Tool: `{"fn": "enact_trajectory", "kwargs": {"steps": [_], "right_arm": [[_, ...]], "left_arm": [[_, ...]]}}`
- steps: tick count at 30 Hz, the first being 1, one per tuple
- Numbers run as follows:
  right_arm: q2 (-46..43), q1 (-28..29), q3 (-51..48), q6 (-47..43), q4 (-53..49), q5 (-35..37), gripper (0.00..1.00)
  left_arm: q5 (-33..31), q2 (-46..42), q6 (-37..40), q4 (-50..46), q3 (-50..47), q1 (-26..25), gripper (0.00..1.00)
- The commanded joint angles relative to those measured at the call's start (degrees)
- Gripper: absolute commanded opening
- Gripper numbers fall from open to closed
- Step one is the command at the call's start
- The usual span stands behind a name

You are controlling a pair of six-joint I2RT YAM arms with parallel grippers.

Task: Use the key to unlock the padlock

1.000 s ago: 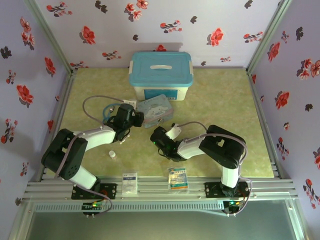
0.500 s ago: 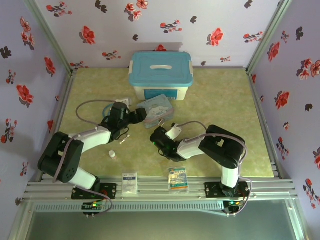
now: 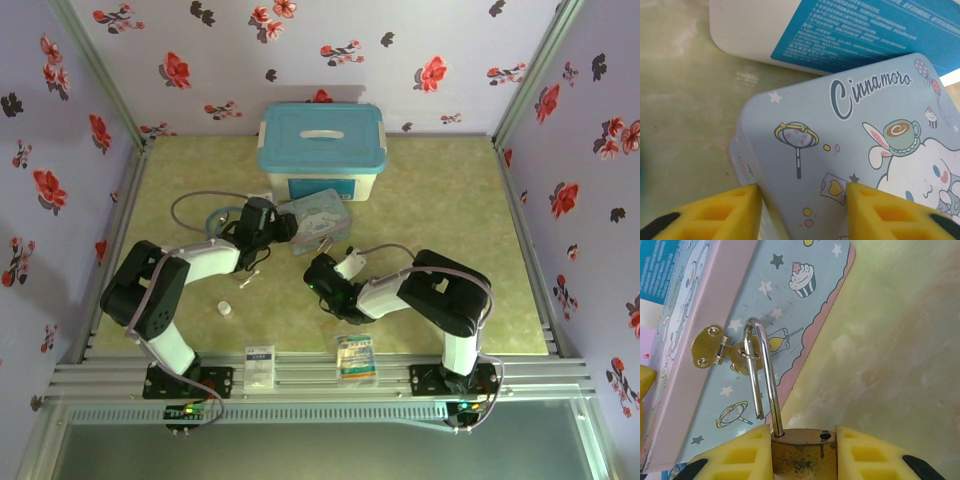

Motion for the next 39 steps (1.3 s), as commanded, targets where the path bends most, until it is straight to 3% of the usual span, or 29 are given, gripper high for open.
{"fn": "enact_trajectory", "kwargs": {"steps": [1,5,14,19,21,26,31,35,38,39], "right_arm": [[-1.1,-2.3,-1.4,-2.0,2.0,4.6,0.16],[-2.8,-2.9,-1.2,-5.9,3.0,5.2,0.16],[-0.4,-3.8,-1.5,-3.9,10.4,6.2,0.15],[0.3,-1.6,3.3,-5.6,4.7,8.0,0.15],[1.1,-0.3,3.9,-4.6,3.8,8.1,0.15],[2.9,1.8,3.8,-2.8,3.4,8.9,0.15],[1.5,0.2,-0.3,-2.5,5.8,10.9,0.14],[-0.5,-0.2,-1.0,-5.2,4.1,10.9,0.14],[-1.4,-1.4,-2.8,-5.8,5.7,10.2,0.14],[-1.8,-2.3,-3.5,-6.3,6.4,9.0,0.14]], "left_arm": [[-7.5,4.5,4.4,-9.2,-4.0,1.2,0.42],[-7.1,6.1,5.2,-8.0,-5.1,1.9,0.41],[-4.9,9.0,4.9,-4.9,-5.4,2.6,0.39],[-3.9,6.0,4.3,-4.9,-5.2,2.5,0.41],[-2.8,2.4,3.7,-5.3,-5.3,2.2,0.45],[-0.2,-4.5,1.7,-7.4,-2.5,1.8,0.76],[2.0,-0.7,1.1,-7.0,2.6,0.5,0.79],[0.5,2.5,0.8,-6.1,3.6,-0.7,0.80],[-3.5,5.1,1.6,-8.3,3.8,-1.1,0.70],[-4.3,6.0,1.8,-8.2,3.4,-0.9,0.61]]}}
